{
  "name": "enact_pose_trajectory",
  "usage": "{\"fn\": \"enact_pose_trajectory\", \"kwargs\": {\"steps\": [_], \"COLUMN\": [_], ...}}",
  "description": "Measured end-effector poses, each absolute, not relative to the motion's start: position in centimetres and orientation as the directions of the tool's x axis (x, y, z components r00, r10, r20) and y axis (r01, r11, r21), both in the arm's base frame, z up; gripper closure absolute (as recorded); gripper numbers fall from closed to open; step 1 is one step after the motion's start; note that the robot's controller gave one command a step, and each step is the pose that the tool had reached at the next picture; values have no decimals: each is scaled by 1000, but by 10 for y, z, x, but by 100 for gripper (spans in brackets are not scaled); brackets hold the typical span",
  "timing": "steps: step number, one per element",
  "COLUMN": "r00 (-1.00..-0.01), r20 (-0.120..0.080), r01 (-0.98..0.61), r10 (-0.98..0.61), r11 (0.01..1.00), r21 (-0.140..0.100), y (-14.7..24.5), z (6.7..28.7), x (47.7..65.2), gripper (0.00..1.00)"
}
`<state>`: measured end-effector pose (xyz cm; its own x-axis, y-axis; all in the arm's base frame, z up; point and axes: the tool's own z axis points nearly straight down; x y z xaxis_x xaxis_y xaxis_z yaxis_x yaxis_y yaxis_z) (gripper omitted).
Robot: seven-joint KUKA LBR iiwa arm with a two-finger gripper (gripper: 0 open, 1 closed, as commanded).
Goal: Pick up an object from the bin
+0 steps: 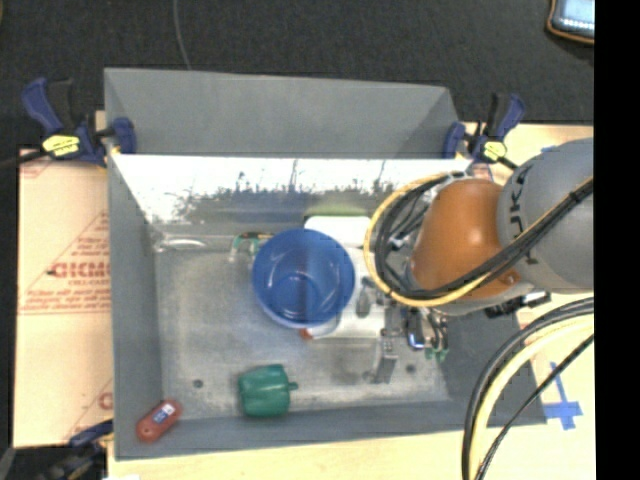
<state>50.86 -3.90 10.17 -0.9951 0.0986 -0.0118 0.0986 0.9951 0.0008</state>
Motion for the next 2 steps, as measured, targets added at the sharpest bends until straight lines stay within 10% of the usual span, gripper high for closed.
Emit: {"fn": "enact_pose_trajectory", "kwargs": {"steps": [1, 2], "r00": [-998, -984], "r20": [-12, -25], "r01": [68, 175], "r10": [68, 175], "r11": [998, 985], "r21": [0, 1], "y": [-50, -22], "z": [109, 73], "x": [486, 504], "gripper": [0, 0]}}
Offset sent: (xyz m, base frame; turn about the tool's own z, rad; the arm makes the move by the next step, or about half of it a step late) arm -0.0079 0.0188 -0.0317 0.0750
